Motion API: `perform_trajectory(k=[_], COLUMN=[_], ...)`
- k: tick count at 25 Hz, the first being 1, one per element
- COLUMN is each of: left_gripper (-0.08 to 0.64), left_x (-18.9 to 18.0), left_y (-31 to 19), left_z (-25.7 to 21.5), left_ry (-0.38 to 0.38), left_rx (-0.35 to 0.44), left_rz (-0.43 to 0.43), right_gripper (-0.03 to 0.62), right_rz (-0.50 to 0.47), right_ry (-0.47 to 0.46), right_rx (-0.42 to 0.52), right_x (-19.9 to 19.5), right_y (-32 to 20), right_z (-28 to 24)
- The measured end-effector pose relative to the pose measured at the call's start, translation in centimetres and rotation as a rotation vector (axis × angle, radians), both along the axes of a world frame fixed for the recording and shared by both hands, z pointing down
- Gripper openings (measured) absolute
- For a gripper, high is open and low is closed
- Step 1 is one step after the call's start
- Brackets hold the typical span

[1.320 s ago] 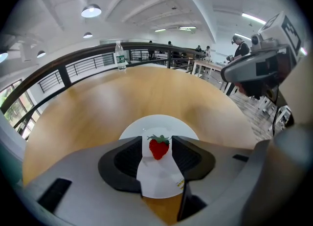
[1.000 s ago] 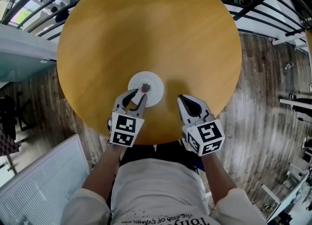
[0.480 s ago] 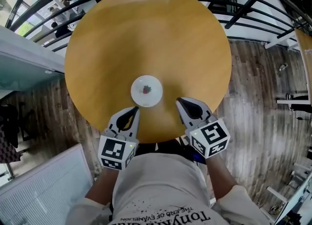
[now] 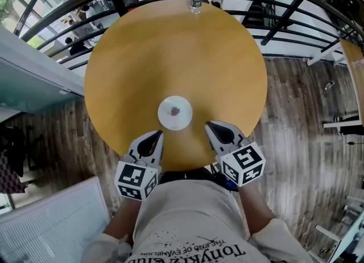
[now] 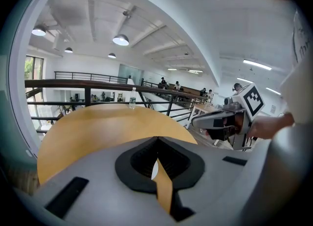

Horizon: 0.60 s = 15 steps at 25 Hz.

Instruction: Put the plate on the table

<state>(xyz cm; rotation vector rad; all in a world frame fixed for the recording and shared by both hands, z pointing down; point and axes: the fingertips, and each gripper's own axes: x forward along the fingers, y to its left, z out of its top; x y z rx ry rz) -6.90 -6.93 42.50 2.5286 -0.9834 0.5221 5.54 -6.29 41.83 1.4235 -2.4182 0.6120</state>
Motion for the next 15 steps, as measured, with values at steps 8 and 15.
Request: perform_trajectory(k=[8,15], left_gripper=[0.023,0.025], left_x=[-0.3,-0.8], left_y=[0.9,2.0], left_z=[-0.5,-0.5], left_ry=[0.012,0.007], left_rx=[-0.007,-0.018], left_rz=[-0.008,-0.002], right_gripper=[0.020,0.020], right_rz=[0.001,-0.001], right_ry=[-0.018,-0.014], right_rx=[0.008,-0.010], right_x=[-0.1,-0.6], right_y=[0.5,1.5], right_z=[-0.5,-0.4])
